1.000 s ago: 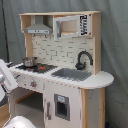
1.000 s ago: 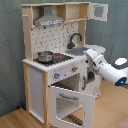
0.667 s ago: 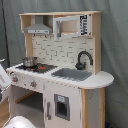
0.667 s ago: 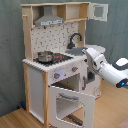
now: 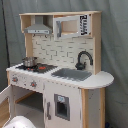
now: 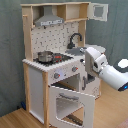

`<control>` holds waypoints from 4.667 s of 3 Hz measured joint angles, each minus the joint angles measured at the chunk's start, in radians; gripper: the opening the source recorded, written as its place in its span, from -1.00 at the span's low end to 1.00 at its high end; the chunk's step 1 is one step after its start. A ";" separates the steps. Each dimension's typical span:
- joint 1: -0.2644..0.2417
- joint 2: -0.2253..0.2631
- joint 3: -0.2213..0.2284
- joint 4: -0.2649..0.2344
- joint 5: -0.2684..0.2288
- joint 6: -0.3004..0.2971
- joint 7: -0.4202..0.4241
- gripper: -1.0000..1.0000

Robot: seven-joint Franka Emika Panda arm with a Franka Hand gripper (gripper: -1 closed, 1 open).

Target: Play with the kitchen

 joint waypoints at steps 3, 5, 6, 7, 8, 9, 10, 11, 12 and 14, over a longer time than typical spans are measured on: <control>-0.103 0.000 0.078 0.252 0.000 0.005 0.210 1.00; -0.147 0.001 0.173 0.370 0.009 0.004 0.362 1.00; -0.150 0.001 0.230 0.384 0.036 0.005 0.440 1.00; -0.151 0.001 0.289 0.378 0.123 0.004 0.471 1.00; -0.151 0.002 0.341 0.363 0.217 0.001 0.471 1.00; -0.151 0.003 0.385 0.336 0.305 0.001 0.471 1.00; -0.147 0.012 0.429 0.286 0.384 -0.002 0.471 1.00; -0.113 0.036 0.475 0.198 0.398 -0.028 0.470 1.00; -0.067 0.061 0.505 0.139 0.398 -0.086 0.467 1.00; -0.042 0.113 0.550 0.113 0.399 -0.270 0.453 1.00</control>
